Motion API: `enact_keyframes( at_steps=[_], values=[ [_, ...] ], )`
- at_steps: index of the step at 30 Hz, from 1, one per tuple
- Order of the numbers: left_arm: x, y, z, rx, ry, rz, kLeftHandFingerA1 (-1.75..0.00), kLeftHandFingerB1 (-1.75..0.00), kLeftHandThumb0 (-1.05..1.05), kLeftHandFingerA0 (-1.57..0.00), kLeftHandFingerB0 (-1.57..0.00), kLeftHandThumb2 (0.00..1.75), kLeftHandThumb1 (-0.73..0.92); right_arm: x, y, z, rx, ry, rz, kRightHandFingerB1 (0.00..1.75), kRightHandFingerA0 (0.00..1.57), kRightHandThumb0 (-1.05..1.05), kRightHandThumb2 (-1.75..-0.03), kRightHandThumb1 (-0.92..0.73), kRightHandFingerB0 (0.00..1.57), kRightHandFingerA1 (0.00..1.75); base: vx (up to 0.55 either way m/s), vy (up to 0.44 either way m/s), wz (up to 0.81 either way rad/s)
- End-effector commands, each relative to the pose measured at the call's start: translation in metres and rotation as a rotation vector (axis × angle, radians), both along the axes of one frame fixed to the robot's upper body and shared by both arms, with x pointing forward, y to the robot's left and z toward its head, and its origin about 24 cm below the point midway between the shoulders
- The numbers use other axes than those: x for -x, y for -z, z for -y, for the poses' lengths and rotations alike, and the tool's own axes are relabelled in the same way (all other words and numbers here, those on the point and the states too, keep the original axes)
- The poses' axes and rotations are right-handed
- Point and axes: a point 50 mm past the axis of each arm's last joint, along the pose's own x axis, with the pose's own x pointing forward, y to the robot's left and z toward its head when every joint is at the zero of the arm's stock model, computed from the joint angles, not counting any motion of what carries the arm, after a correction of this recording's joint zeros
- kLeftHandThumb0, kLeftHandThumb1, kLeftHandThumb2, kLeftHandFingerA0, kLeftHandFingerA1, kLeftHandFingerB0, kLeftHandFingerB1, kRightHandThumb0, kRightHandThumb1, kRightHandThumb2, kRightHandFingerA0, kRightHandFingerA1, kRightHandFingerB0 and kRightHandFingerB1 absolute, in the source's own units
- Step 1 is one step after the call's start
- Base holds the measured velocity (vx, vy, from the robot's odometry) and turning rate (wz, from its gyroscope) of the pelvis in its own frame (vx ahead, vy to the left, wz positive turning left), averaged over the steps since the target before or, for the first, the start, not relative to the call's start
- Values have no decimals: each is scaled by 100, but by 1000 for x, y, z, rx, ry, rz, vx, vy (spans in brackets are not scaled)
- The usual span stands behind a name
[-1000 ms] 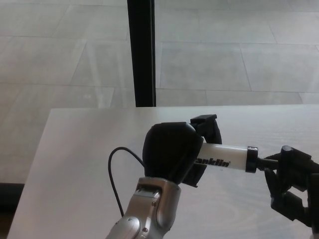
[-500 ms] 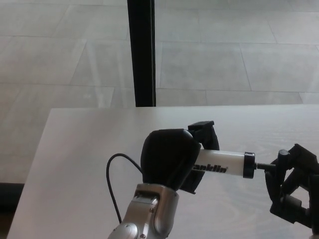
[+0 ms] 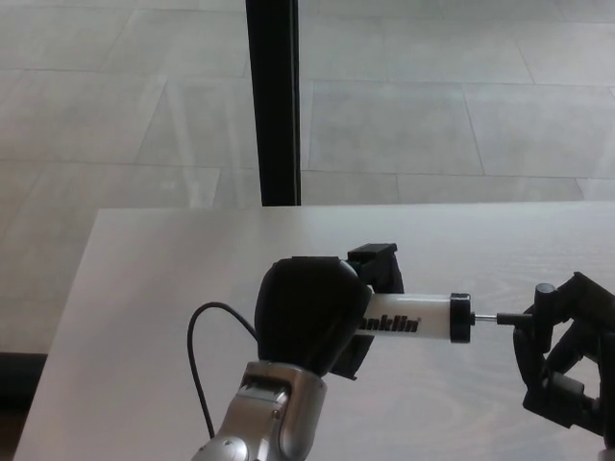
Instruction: The robot uses its left hand to lift the air pump kept on the middle of the desk and use the right hand to pull out the handle
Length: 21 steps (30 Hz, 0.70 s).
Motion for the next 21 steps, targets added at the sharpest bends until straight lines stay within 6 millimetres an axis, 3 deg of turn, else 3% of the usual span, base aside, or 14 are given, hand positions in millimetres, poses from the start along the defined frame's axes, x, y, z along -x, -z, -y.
enact_keyframes(
  at_steps=[1,10,21],
  values=[
    [0,5,-11,-50,-23,7,-173,-145,-11,-94,-89,147,32,0,-6,6,13,24,16,157,90,-25,-115,-51,77,175,0,0,0],
    [2,11,-27,-57,-43,-14,-170,-131,-11,-97,-92,145,34,0,-8,8,8,30,23,156,89,-24,-114,-51,76,175,0,0,0],
    [7,23,-45,-108,-74,-42,-175,-143,-11,-96,-87,139,39,0,-8,9,1,35,22,155,88,-24,-115,-50,76,175,0,0,0]
  ],
)
